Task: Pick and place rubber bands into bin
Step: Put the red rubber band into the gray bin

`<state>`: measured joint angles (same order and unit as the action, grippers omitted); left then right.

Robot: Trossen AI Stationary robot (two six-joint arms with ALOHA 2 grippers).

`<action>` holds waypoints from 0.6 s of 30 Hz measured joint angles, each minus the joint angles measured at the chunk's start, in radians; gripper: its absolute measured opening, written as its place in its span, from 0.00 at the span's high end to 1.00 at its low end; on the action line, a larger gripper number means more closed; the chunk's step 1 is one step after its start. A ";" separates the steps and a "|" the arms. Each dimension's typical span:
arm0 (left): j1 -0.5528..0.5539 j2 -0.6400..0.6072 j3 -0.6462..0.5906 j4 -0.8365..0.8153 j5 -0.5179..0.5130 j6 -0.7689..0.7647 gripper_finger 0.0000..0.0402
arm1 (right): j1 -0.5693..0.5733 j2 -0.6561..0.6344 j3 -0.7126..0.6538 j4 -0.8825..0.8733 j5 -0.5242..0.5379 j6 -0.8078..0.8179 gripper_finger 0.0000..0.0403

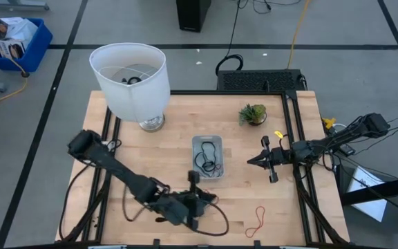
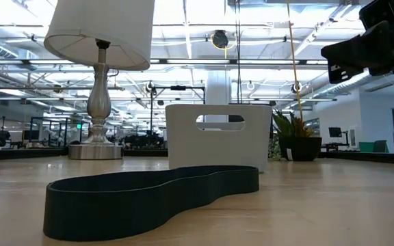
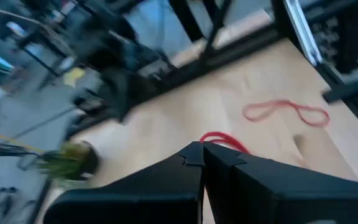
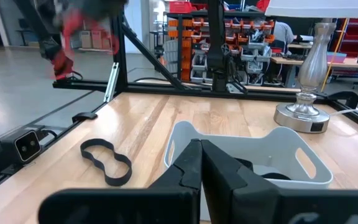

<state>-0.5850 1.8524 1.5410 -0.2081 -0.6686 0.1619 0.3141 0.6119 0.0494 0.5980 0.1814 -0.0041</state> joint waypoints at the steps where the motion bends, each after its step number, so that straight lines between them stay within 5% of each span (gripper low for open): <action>1: -0.006 -0.022 0.000 -0.008 -0.017 0.005 1.00 | 0.000 0.000 0.000 0.000 0.000 0.000 1.00; 9: -0.063 -0.177 0.001 -0.198 -0.182 -0.013 1.00 | 0.000 0.000 0.000 0.003 0.000 0.000 1.00; 18: -0.057 -0.259 -0.030 -0.493 -0.256 -0.279 1.00 | 0.000 0.000 0.000 0.003 0.000 0.000 1.00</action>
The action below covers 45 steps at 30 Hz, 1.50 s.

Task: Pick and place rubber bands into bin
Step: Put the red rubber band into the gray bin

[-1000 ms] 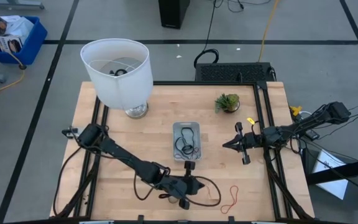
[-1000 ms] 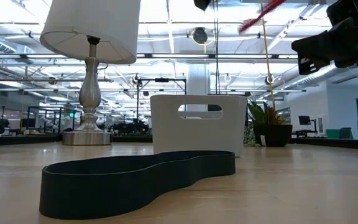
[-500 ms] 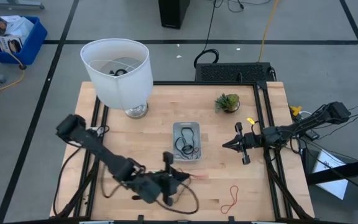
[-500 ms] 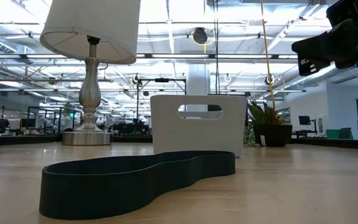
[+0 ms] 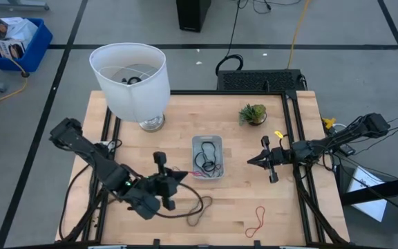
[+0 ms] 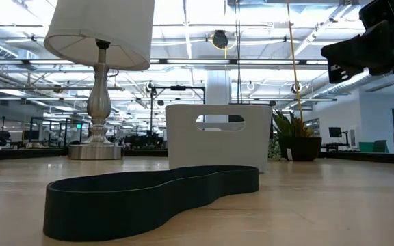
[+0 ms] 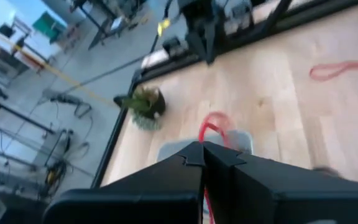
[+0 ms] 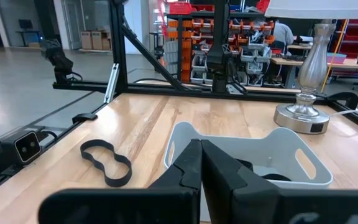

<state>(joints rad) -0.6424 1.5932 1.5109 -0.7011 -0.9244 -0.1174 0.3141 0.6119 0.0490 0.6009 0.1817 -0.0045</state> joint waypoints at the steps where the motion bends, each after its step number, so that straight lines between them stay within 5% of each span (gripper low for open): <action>1: 0.006 0.000 -0.020 0.002 0.005 -0.011 1.00 | 0.000 0.000 0.000 0.000 0.000 -0.001 1.00; 7: 0.060 0.001 -0.202 0.146 0.044 -0.060 1.00 | 0.000 0.000 0.000 0.000 0.000 0.000 1.00; 20: 0.258 -0.048 -0.569 0.948 0.377 0.193 1.00 | 0.000 0.000 0.000 0.000 0.000 0.000 1.00; 30: 0.384 -0.146 -0.619 0.965 0.523 0.241 1.00 | 0.000 -0.001 0.000 0.010 0.000 -0.003 1.00; 45: 0.603 -0.041 -0.620 0.960 0.828 0.201 1.00 | 0.000 -0.001 0.000 0.019 0.002 -0.007 1.00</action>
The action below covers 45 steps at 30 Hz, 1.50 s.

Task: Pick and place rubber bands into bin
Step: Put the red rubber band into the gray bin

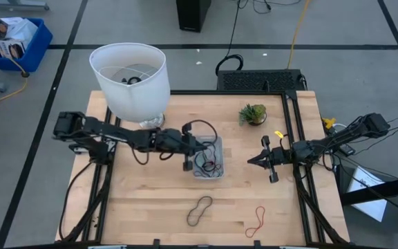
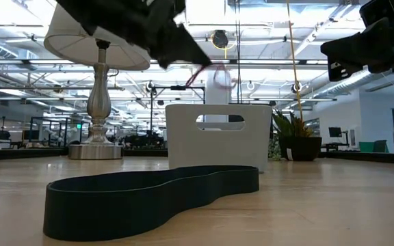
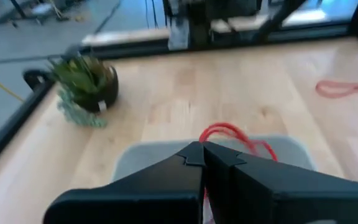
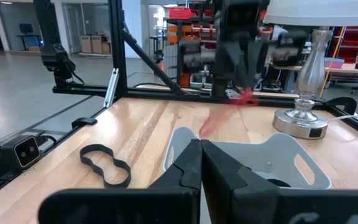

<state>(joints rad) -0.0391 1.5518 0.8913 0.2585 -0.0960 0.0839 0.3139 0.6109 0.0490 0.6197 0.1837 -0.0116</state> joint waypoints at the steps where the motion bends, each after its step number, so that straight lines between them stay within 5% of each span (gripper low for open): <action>1: 0.000 0.016 0.000 -0.001 0.000 0.000 1.00 | 0.000 0.000 0.000 0.000 0.000 0.000 1.00; 11: 0.003 0.176 0.000 0.065 0.002 -0.011 1.00 | 0.000 0.000 0.000 -0.002 0.003 0.000 1.00; 22: 0.030 0.198 0.000 0.058 0.045 -0.030 0.99 | 0.000 0.000 0.000 -0.002 0.003 -0.003 1.00; 37: 0.038 0.185 0.000 0.046 0.045 -0.093 0.63 | 0.000 0.000 0.000 -0.003 0.000 0.007 1.00; 45: 0.020 0.108 -0.001 0.020 0.045 -0.090 0.53 | 0.000 0.001 0.000 -0.006 -0.001 0.007 1.00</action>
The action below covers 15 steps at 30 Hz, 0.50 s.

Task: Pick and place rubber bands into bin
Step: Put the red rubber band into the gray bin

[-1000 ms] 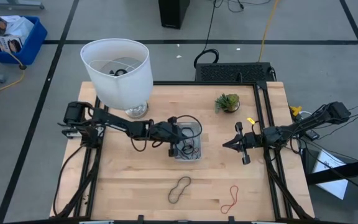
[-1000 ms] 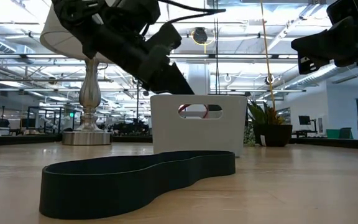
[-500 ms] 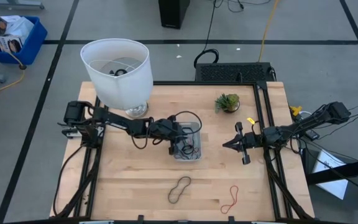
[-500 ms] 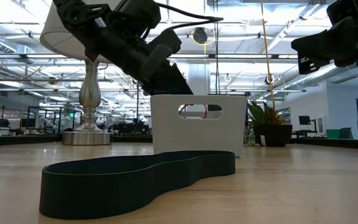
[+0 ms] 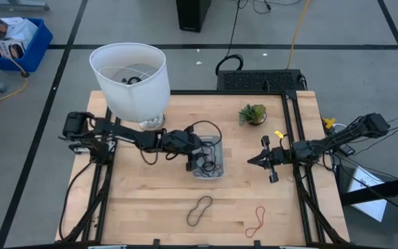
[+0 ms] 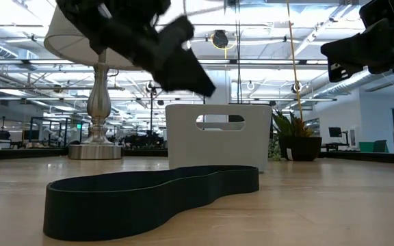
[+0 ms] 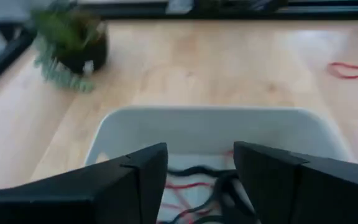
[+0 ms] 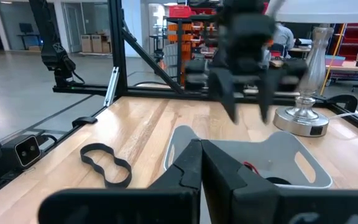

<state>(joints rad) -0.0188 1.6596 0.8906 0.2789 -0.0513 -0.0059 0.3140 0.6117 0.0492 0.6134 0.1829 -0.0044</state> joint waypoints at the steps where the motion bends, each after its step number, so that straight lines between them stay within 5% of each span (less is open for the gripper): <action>1: -0.019 -0.020 0.000 -0.004 0.000 0.021 0.53 | 0.000 0.002 0.000 0.000 0.000 0.000 1.00; 5: -0.134 -0.114 0.001 -0.049 -0.031 0.165 0.60 | 0.000 0.003 0.000 -0.005 0.000 0.000 1.00; 9: -0.269 -0.267 0.002 -0.137 -0.172 0.277 0.79 | 0.000 0.003 0.000 -0.005 0.000 0.001 1.00; 12: -0.343 -0.396 0.002 -0.261 -0.282 0.269 0.95 | 0.000 0.003 0.000 -0.005 -0.003 0.001 1.00; 15: -0.399 -0.524 -0.025 -0.351 -0.365 0.228 0.97 | 0.000 0.003 0.000 -0.005 -0.002 0.001 1.00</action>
<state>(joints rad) -0.4174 1.1353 0.8651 -0.0717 -0.4161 0.2224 0.3138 0.6147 0.0494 0.6086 0.1806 -0.0036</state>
